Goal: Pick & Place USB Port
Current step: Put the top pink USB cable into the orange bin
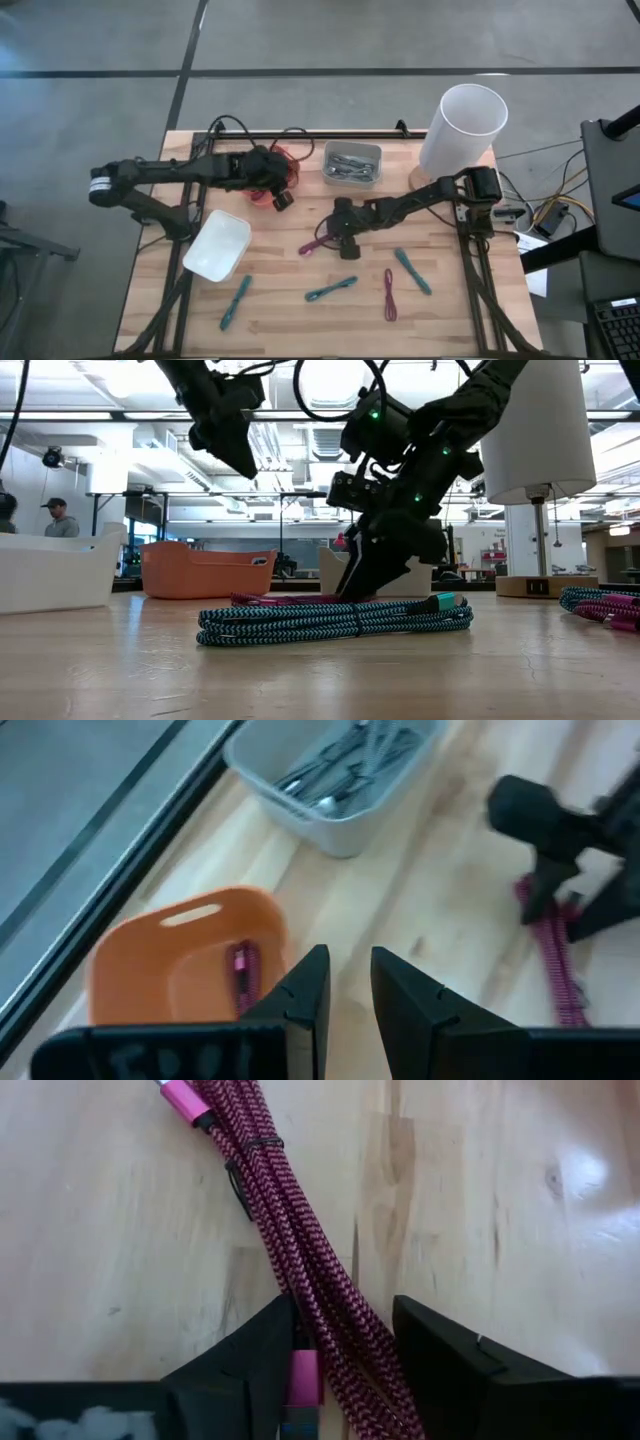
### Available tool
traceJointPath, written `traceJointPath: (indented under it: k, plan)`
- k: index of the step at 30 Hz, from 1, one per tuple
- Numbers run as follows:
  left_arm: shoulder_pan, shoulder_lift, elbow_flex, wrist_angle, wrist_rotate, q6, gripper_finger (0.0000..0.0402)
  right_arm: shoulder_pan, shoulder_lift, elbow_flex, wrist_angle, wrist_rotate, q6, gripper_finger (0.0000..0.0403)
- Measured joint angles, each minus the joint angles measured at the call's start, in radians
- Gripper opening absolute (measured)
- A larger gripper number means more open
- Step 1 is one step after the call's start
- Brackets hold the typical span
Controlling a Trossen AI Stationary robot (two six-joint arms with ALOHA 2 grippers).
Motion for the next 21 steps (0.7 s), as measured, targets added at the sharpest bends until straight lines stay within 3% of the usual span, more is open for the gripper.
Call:
traceJointPath:
  k: [10, 14, 21]
  plan:
    - [-0.083, 0.001, -0.093, 0.144, 0.100, -0.098, 0.0073, 0.000, 0.019, 0.050, -0.030, -0.006, -0.006, 0.0059]
    - [-0.087, 0.008, -0.145, 0.237, 0.187, -0.077, 0.0072, -0.001, 0.023, 0.074, -0.038, -0.002, -0.008, 0.0025]
    - [-0.095, 0.074, -0.222, 0.388, 0.344, 0.051, 0.0090, -0.001, 0.024, 0.089, -0.037, -0.002, -0.006, 0.0020]
